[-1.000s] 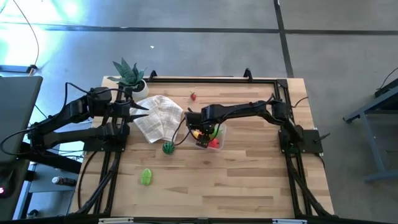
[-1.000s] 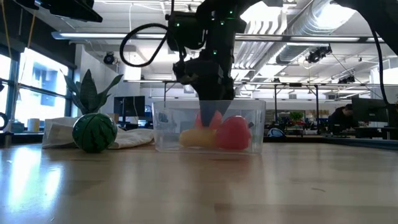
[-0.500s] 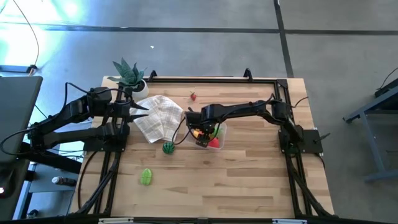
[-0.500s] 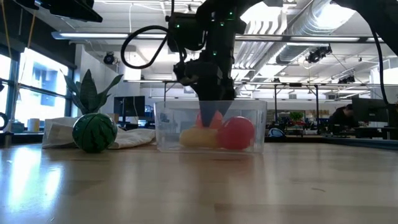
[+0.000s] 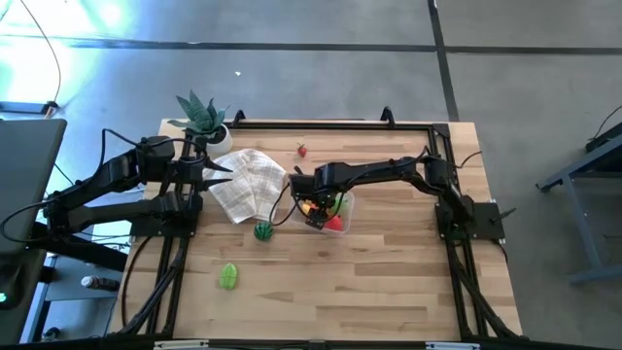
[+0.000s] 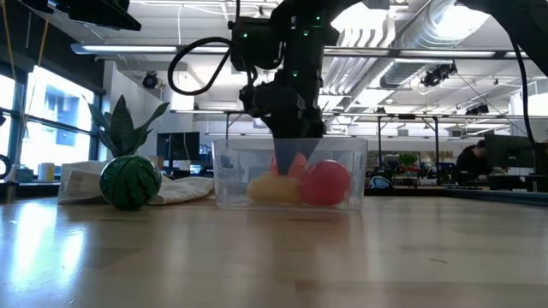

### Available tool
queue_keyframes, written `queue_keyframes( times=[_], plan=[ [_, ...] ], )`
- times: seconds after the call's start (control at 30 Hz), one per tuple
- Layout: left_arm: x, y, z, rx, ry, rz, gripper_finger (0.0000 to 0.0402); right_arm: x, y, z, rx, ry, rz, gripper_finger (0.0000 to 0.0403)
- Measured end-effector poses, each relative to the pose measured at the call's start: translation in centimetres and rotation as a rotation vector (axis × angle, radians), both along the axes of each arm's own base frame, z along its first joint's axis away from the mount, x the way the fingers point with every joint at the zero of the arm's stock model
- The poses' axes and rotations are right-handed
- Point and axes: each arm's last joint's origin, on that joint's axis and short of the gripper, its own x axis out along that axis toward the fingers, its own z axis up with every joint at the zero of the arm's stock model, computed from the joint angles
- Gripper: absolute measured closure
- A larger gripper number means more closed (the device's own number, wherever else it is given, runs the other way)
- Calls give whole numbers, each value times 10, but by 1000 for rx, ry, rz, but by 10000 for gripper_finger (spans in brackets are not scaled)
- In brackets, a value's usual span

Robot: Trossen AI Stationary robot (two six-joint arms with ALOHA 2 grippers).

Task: Pick and placing Produce into tupperware
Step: Put the orange pumpkin into the transparent container

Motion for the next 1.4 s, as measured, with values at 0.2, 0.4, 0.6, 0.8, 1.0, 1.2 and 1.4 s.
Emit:
queue_keyframes(
  times=[0.2,0.4,0.6,0.8,1.0,1.2,1.4],
  plan=[
    [0,0,0,0,0,0,316,0,0,0,0,-5,-1,155],
    [0,0,0,0,0,0,316,1,0,0,1,-8,-6,155],
    [0,0,0,0,0,0,316,1,0,0,5,-12,-27,155],
    [0,0,0,0,0,0,316,2,1,1,5,-27,-25,155],
    [0,0,0,0,0,0,316,3,1,1,5,-28,-25,155],
    [0,0,0,0,0,0,316,3,1,1,10,-36,-22,155],
    [0,0,0,0,0,0,316,5,1,1,18,-52,-15,155]
  ],
)
